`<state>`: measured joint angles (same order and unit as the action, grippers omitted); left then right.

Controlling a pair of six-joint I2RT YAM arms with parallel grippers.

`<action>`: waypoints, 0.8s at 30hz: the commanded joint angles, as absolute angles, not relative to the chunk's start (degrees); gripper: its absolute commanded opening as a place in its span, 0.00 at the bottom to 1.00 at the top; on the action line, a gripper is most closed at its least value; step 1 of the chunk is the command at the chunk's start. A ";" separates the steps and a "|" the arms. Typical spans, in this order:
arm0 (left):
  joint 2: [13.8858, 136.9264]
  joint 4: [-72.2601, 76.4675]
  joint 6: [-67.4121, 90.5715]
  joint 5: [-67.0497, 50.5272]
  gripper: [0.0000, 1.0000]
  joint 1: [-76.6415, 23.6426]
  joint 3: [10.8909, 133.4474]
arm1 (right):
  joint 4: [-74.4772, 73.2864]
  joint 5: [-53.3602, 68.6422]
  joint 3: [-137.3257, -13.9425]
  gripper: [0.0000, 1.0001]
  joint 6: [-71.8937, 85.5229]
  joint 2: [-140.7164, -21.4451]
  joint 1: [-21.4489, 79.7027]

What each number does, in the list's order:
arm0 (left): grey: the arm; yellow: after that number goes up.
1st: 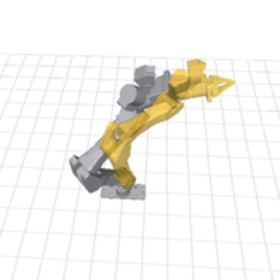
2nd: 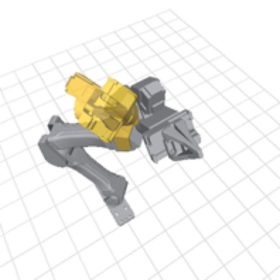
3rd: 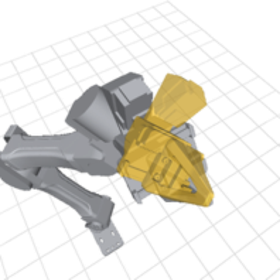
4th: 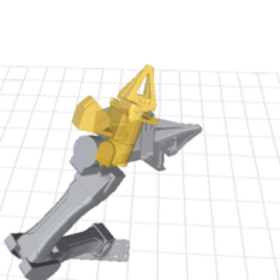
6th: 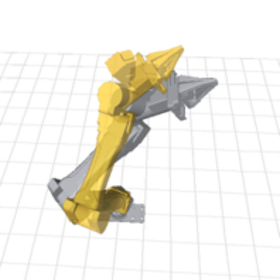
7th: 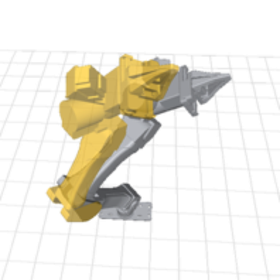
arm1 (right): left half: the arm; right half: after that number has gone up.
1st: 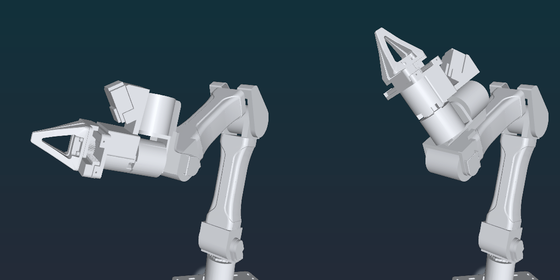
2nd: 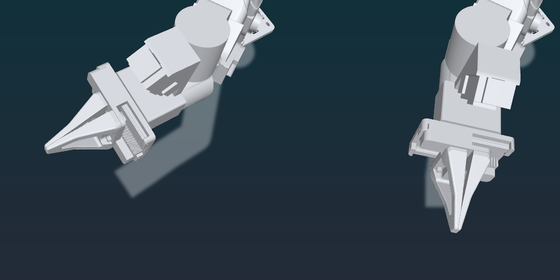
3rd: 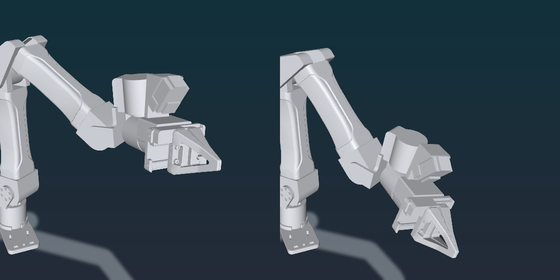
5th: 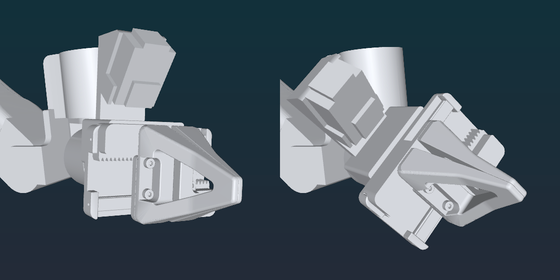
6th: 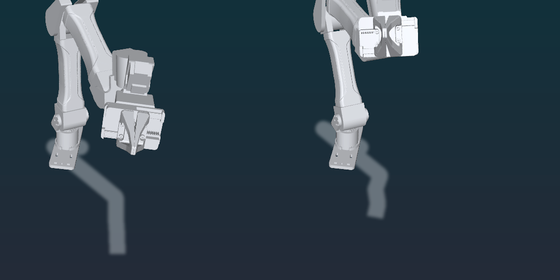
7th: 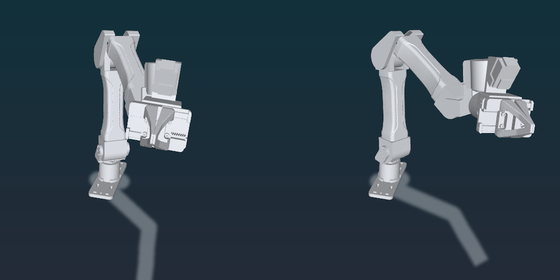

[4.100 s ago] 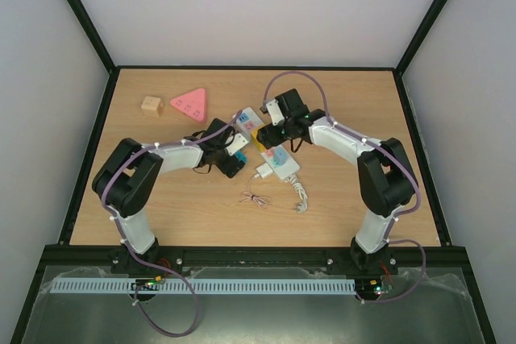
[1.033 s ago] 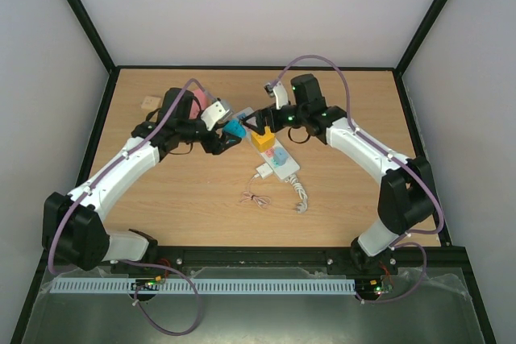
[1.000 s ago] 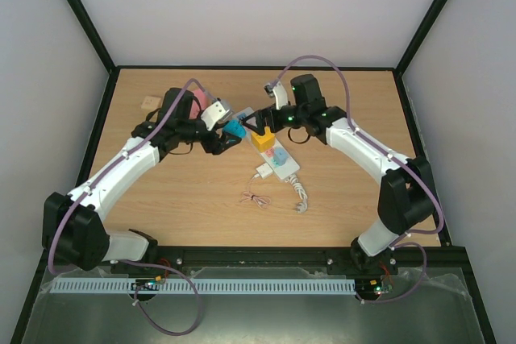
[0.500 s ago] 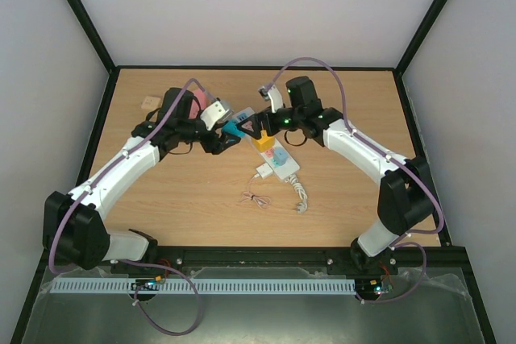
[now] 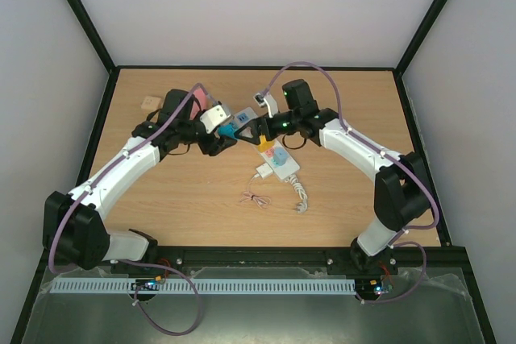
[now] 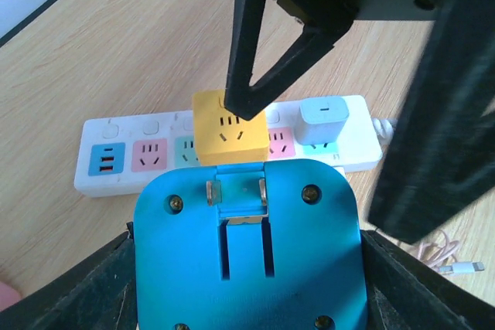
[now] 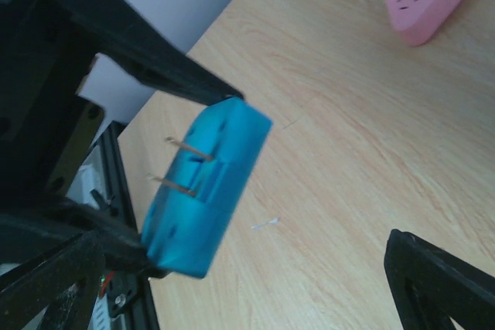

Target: Pull the plug off the socket

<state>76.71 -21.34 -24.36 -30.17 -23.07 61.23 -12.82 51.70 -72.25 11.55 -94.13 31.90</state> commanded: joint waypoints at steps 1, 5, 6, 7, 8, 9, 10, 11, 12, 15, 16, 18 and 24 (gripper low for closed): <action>75.93 -22.54 -28.07 -28.41 0.48 -22.81 62.58 | -13.69 58.22 -73.58 0.98 12.48 -92.18 32.17; 75.49 -23.08 -29.99 -27.71 0.48 -22.85 62.25 | -12.11 58.58 -73.43 0.98 15.91 -91.81 31.57; 75.31 -23.15 -30.26 -27.73 0.48 -22.79 62.15 | -11.79 58.18 -73.66 0.97 17.15 -92.17 31.23; 75.18 -23.14 -30.38 -27.88 0.48 -22.87 61.95 | -11.59 58.00 -74.04 0.96 18.34 -92.81 30.73; 75.07 -23.17 -30.41 -28.18 0.48 -22.83 61.82 | -11.46 58.18 -74.41 0.93 19.46 -93.54 30.37; 74.92 -23.21 -30.41 -28.53 0.48 -22.85 61.74 | -11.29 58.55 -74.69 0.91 20.64 -94.51 30.06; 74.81 -23.27 -30.41 -28.77 0.48 -22.85 61.65 | -11.10 58.99 -74.85 0.88 21.77 -95.36 29.89; 74.77 -23.29 -30.41 -29.04 0.47 -22.85 61.69 | -10.58 59.88 -74.83 0.85 22.66 -96.09 29.87; 74.76 -23.40 -30.41 -29.12 0.47 -22.90 61.67 | -9.56 60.75 -74.38 0.82 24.25 -96.55 29.88; 74.84 -23.39 -30.48 -29.07 0.47 -23.14 61.71 | -5.35 63.12 -72.75 0.74 28.58 -97.21 29.87; 74.88 -23.46 -30.57 -29.03 0.47 -23.16 61.70 | -4.83 63.37 -72.51 0.72 29.06 -97.35 29.88; 75.01 -23.50 -30.59 -28.92 0.47 -23.41 61.70 | -4.78 63.26 -72.54 0.70 29.03 -97.42 29.88; 75.23 -23.89 -30.67 -28.78 0.47 -24.11 62.20 | -5.04 62.75 -72.51 0.67 28.98 -98.43 29.90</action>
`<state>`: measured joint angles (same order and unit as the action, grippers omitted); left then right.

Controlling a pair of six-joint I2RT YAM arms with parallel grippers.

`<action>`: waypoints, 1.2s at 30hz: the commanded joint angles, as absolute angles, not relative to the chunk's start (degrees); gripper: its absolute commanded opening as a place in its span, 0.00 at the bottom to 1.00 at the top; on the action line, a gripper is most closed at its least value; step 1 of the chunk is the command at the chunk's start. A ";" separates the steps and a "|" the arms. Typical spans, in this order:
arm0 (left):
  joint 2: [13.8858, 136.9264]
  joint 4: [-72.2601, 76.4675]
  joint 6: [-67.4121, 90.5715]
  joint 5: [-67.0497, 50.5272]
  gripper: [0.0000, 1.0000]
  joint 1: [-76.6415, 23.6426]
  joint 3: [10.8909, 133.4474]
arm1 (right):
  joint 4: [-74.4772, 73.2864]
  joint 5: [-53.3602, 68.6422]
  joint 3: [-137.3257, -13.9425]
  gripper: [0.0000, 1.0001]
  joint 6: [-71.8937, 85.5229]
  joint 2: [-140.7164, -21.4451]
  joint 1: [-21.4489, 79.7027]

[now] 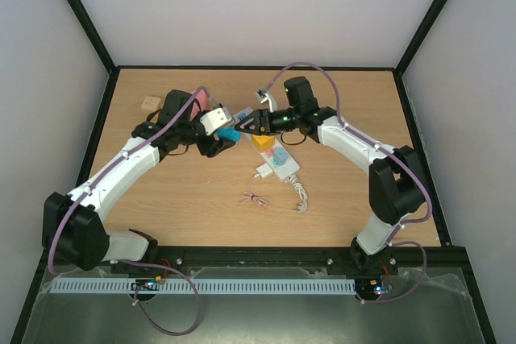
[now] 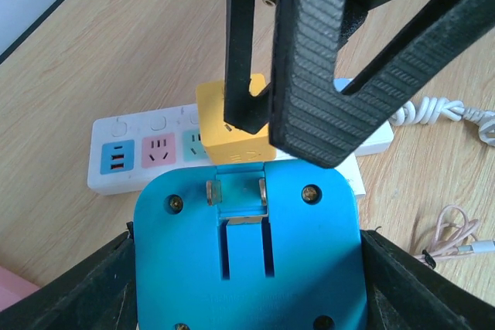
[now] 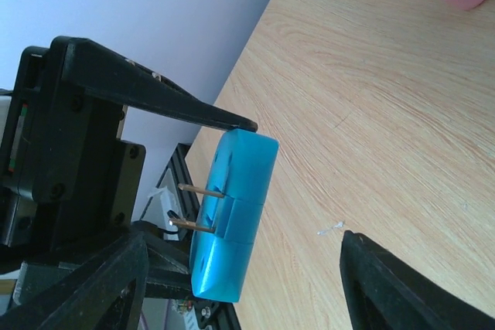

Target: Pull the plug off the socket

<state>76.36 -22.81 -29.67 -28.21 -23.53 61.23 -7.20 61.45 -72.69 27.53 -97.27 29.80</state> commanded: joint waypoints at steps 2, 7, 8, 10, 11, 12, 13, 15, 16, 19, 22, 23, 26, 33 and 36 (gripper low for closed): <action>75.32 -24.08 -30.54 -28.76 0.46 -24.45 62.35 | -5.17 62.73 -72.58 0.64 29.07 -99.04 29.97; 75.24 -24.52 -30.41 -28.21 0.46 -25.04 62.70 | -5.25 62.58 -72.54 0.60 29.18 -99.89 29.97; 75.24 -24.55 -30.41 -28.21 0.46 -25.11 62.74 | -5.31 62.42 -72.59 0.58 29.22 -100.01 30.01; 75.31 -24.57 -30.39 -28.25 0.46 -25.27 62.85 | -5.25 62.40 -72.59 0.56 29.18 -100.09 30.19; 75.32 -24.55 -30.32 -28.23 0.46 -25.31 62.85 | -5.29 62.27 -72.60 0.55 29.03 -100.08 30.26; 75.37 -24.52 -30.32 -28.15 0.45 -25.31 62.98 | -5.40 62.21 -72.52 0.55 28.90 -100.07 30.41; 75.42 -24.53 -30.26 -28.06 0.45 -25.36 63.01 | -5.60 62.07 -72.47 0.54 28.72 -100.07 30.62; 75.48 -24.52 -30.21 -27.99 0.45 -25.38 63.37 | -6.13 61.57 -72.30 0.54 28.09 -100.10 30.96; 75.54 -24.52 -30.18 -28.01 0.45 -25.38 63.48 | -6.50 61.31 -72.40 0.53 27.75 -100.23 31.14; 75.67 -24.44 -30.15 -27.97 0.45 -25.39 63.58 | -6.84 61.34 -72.38 0.53 27.22 -100.38 31.41; 75.67 -24.46 -30.06 -27.83 0.45 -25.36 63.65 | -7.24 61.04 -72.33 0.53 26.75 -100.20 31.77; 75.72 -24.44 -30.05 -27.76 0.45 -25.34 63.68 | -7.47 60.78 -72.33 0.53 26.60 -100.14 31.81; 75.83 -24.46 -30.06 -27.60 0.45 -25.36 63.96 | -8.40 59.92 -72.20 0.51 25.80 -100.46 31.90; 76.11 -24.57 -29.88 -27.51 0.44 -25.31 64.89 | -10.02 57.58 -72.31 0.46 24.56 -101.43 32.15; 76.28 -24.55 -29.94 -27.49 0.44 -25.35 65.17 | -11.00 56.41 -72.66 0.44 23.90 -101.84 32.40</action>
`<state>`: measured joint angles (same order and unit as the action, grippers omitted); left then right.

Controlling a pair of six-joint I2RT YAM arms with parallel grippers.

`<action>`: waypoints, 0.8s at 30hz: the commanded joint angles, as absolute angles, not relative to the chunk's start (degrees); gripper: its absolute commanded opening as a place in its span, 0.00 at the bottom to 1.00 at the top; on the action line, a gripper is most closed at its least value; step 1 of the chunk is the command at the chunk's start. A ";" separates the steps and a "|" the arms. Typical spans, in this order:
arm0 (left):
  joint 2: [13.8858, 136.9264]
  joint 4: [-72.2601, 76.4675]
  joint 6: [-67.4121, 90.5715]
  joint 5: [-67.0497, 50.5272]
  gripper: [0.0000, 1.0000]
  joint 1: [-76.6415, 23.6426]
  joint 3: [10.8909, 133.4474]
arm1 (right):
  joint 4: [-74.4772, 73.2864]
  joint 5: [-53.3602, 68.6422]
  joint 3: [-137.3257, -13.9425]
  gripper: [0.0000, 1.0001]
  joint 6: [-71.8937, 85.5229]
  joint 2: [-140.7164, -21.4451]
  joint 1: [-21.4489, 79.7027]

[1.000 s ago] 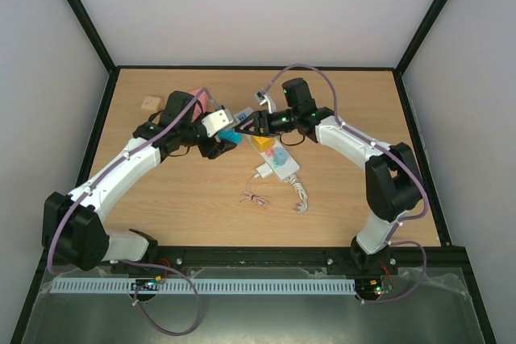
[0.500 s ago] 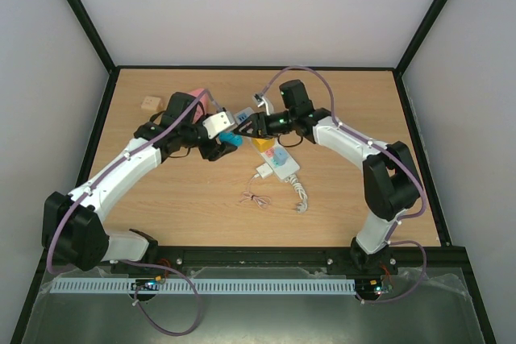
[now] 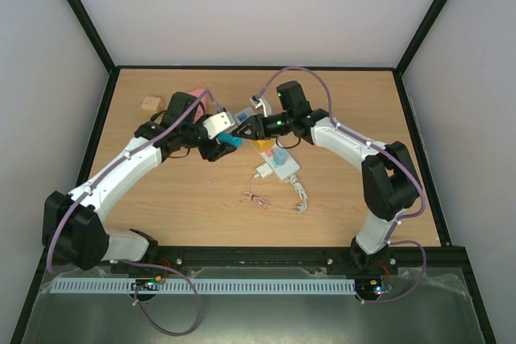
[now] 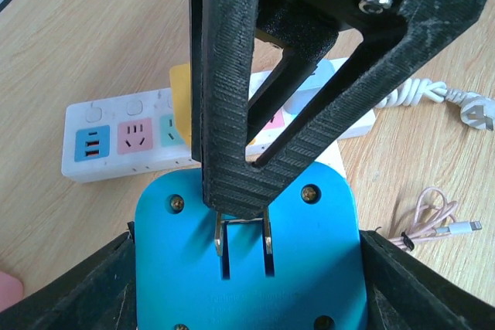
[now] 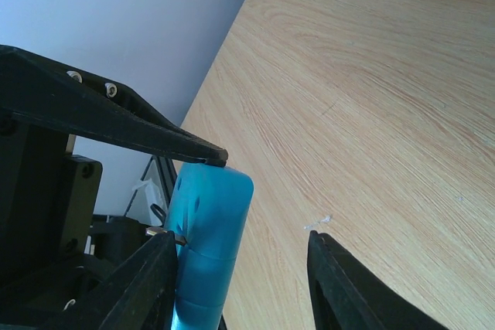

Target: Pull the plug off the socket

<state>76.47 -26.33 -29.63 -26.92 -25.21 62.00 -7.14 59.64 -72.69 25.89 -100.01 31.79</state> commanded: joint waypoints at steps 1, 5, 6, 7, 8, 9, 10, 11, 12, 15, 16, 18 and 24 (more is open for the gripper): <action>76.39 -24.57 -29.97 -27.43 0.44 -25.38 65.21 | -11.37 56.14 -72.80 0.44 23.61 -101.92 32.55; 76.64 -24.29 -29.87 -27.33 0.44 -25.40 65.13 | -11.51 55.31 -72.75 0.43 23.48 -102.49 33.08; 76.73 -24.27 -29.87 -27.33 0.44 -25.40 65.16 | -11.60 55.21 -72.63 0.43 23.47 -102.64 33.19; 76.73 -24.24 -29.83 -27.27 0.44 -25.40 65.13 | -11.67 55.11 -72.60 0.43 23.34 -102.75 33.26; 76.74 -24.21 -29.86 -27.24 0.44 -25.40 65.19 | -11.73 54.90 -72.69 0.43 23.31 -102.91 33.31; 76.73 -24.22 -29.87 -27.20 0.44 -25.40 65.21 | -11.77 54.78 -72.71 0.42 23.29 -103.04 33.39; 76.73 -24.19 -29.75 -27.16 0.44 -25.40 65.20 | -11.78 54.76 -72.64 0.41 23.34 -103.17 33.44; 76.81 -24.18 -29.76 -27.13 0.44 -25.40 65.28 | -11.85 54.72 -72.64 0.40 23.37 -103.35 33.55; 76.82 -24.11 -29.76 -27.10 0.44 -25.40 65.30 | -11.86 54.78 -72.64 0.40 23.39 -103.41 33.70; 76.90 -24.01 -29.77 -26.90 0.44 -25.40 65.35 | -11.89 54.87 -72.70 0.40 23.17 -103.62 34.49; 77.01 -23.87 -29.74 -26.83 0.44 -25.40 65.31 | -11.99 54.91 -72.82 0.40 23.06 -103.69 34.83; 76.99 -23.74 -29.75 -26.65 0.44 -25.40 65.30 | -12.13 54.94 -72.97 0.40 22.94 -103.74 35.42; 76.91 -23.65 -29.87 -26.15 0.43 -25.40 65.30 | -12.13 54.98 -72.56 0.39 23.10 -104.11 35.75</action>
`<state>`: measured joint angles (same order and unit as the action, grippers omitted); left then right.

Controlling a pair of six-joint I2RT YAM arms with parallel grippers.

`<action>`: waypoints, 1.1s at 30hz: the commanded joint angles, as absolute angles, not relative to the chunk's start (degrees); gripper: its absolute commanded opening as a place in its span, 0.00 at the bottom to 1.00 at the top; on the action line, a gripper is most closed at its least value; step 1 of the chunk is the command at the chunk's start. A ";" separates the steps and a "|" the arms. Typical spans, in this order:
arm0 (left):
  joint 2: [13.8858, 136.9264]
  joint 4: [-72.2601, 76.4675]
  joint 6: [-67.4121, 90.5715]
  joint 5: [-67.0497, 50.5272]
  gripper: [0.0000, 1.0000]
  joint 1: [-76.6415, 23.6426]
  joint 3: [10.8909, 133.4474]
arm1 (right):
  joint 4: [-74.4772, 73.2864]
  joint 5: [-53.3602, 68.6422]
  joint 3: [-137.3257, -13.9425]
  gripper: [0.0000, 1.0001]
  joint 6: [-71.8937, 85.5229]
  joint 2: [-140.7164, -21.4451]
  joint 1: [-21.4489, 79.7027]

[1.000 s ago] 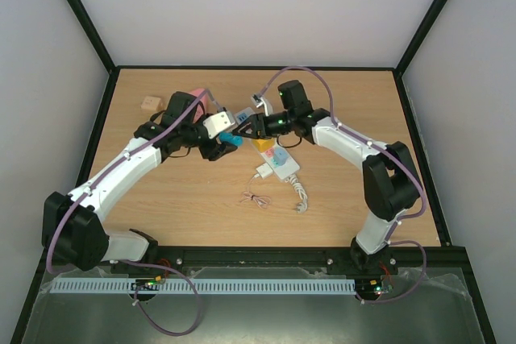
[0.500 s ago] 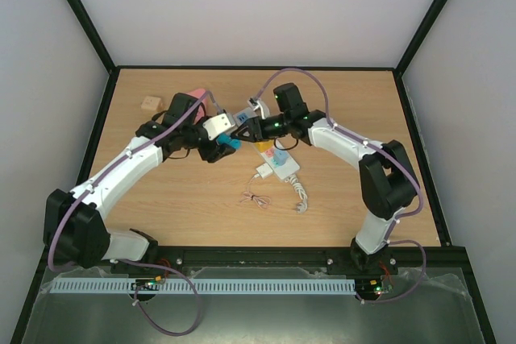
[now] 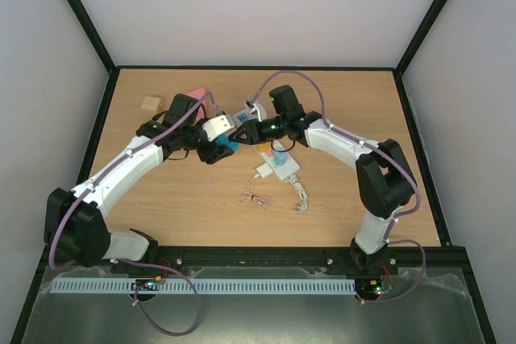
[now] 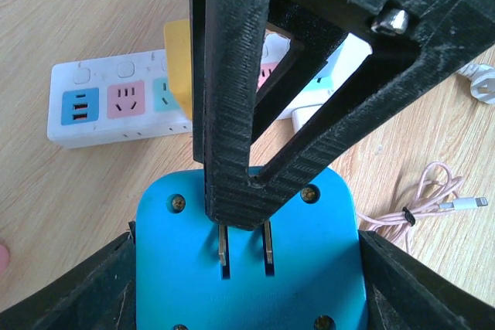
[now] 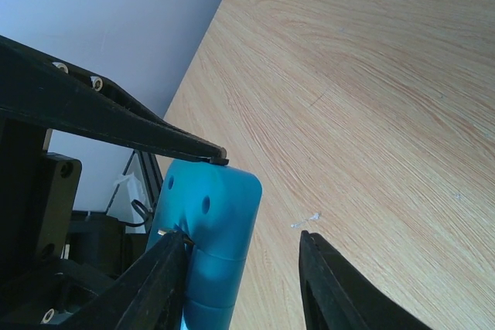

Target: Pull the plug off the socket

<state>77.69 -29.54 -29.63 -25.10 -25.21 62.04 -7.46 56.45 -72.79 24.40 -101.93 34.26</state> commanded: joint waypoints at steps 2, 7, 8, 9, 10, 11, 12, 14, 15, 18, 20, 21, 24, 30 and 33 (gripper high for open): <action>76.99 -23.68 -29.86 -26.19 0.43 -25.40 65.37 | -12.13 54.94 -72.55 0.38 23.05 -104.14 36.10; 77.32 -23.43 -29.88 -26.20 0.43 -25.40 65.74 | -12.71 55.00 -73.03 0.38 22.71 -104.89 37.58; 77.22 -23.41 -29.88 -26.07 0.43 -25.40 65.74 | -12.74 55.01 -72.98 0.38 22.75 -104.98 37.73; 77.22 -23.38 -29.88 -25.96 0.43 -25.40 65.74 | -12.74 55.14 -72.93 0.38 22.81 -105.07 37.79; 77.17 -23.38 -29.88 -25.87 0.43 -25.40 65.74 | -12.67 55.21 -72.95 0.38 22.89 -105.11 37.79; 77.17 -23.36 -29.96 -25.84 0.43 -25.40 65.74 | -12.55 55.32 -72.94 0.38 23.04 -105.25 37.79; 77.19 -23.38 -29.89 -25.76 0.43 -25.40 65.74 | -12.42 55.60 -72.88 0.38 23.22 -105.21 37.79; 77.17 -23.28 -29.86 -25.83 0.43 -25.40 65.74 | -11.76 56.62 -72.76 0.38 23.95 -105.38 37.79; 77.19 -23.09 -29.81 -25.84 0.43 -25.40 65.74 | -11.01 57.54 -72.64 0.38 24.58 -105.46 37.79; 77.26 -22.93 -29.62 -25.99 0.43 -25.40 65.75 | -8.94 60.13 -72.01 0.39 26.50 -105.68 37.87; 77.26 -22.93 -29.58 -26.02 0.43 -25.39 65.75 | -8.29 61.33 -71.94 0.40 27.03 -105.77 37.95; 77.26 -22.87 -29.57 -26.02 0.43 -25.40 65.82 | -8.12 61.58 -71.90 0.40 27.15 -105.69 38.08; 77.31 -22.81 -29.53 -26.02 0.43 -25.40 65.83 | -8.09 62.03 -71.89 0.40 26.88 -105.41 38.71; 77.27 -22.81 -29.53 -26.02 0.43 -25.40 66.03 | -7.78 62.84 -72.06 0.41 27.39 -105.94 38.91; 77.25 -22.77 -29.52 -26.01 0.43 -25.40 66.09 | -7.57 62.78 -71.95 0.41 27.69 -106.00 38.88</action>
<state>78.00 -30.81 -29.69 -24.36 -25.36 62.65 -5.39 60.71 -73.21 27.33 -104.22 37.41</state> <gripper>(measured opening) 0.698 0.407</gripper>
